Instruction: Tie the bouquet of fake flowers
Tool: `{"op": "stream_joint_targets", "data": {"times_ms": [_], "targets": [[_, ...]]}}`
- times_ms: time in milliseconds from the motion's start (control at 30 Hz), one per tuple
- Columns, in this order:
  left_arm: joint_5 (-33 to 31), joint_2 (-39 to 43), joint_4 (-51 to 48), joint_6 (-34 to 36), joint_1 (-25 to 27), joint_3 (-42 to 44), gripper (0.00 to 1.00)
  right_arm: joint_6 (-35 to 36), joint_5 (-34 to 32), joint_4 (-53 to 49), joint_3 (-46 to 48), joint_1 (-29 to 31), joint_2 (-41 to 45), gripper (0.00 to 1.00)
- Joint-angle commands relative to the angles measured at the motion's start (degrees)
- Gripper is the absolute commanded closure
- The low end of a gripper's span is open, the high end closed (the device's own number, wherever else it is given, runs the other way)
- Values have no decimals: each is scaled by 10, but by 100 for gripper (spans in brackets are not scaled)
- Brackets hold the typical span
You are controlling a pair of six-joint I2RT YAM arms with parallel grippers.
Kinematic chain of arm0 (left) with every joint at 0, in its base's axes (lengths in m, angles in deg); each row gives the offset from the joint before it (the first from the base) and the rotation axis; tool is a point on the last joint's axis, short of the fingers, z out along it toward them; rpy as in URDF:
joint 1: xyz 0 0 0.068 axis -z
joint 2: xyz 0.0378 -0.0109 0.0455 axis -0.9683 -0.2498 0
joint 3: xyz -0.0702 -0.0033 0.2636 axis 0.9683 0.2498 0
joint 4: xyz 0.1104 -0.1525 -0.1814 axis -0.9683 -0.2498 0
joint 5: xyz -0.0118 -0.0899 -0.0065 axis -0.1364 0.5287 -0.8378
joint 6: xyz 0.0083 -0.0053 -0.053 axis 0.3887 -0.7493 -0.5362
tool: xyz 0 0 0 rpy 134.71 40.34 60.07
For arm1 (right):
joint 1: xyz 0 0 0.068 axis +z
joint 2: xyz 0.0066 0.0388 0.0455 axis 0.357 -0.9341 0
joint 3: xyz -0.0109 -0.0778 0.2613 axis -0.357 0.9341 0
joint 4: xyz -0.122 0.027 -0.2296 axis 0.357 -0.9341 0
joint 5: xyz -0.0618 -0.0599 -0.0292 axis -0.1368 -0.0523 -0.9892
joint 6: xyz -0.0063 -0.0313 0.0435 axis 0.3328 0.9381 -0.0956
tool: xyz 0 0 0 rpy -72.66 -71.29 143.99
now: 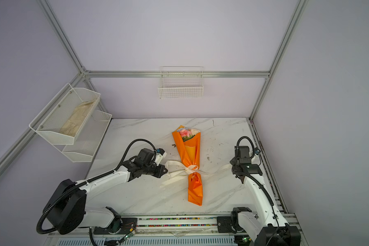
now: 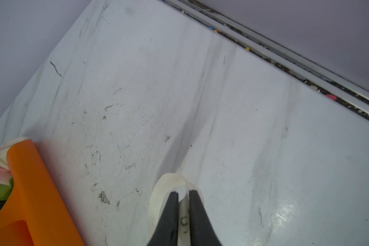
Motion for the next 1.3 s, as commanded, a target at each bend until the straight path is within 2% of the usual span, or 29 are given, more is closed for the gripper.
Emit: {"op": "stream_joint_targets", "data": {"times_ms": [0,33,100,133,200,300,400,467,533,600,700,833,1000,1267], "targets": [[-28,28,32,-17,-4,40,71,-21,-54,-5,14,-3,25,72],[-28,32,29,-16,-4,41,70,-20,-47,-1,17,-3,30,69],[-45,45,21,-21,-4,48,60,-13,-39,1,16,-3,34,59],[-58,53,18,-24,-4,52,55,-2,-30,6,12,-3,33,57],[-86,75,1,-28,-4,60,54,52,39,41,6,-3,31,55],[-102,120,6,-35,-4,76,51,95,115,51,-9,-3,4,52],[-39,142,75,5,-4,75,51,137,228,60,-26,-3,-43,53],[4,121,104,41,-1,45,52,144,354,94,-15,-3,-74,56],[26,78,95,71,4,-8,54,117,455,127,1,1,-101,59],[38,24,70,99,8,-69,56,76,510,176,20,28,-116,60],[61,-57,45,110,18,-145,59,-9,514,241,36,90,-117,60],[43,-107,22,101,37,-194,61,-106,502,312,43,171,-138,60],[31,-108,30,84,40,-181,62,-152,438,316,35,230,-178,60],[7,-81,37,84,40,-162,62,-190,395,306,41,258,-207,60]]}}
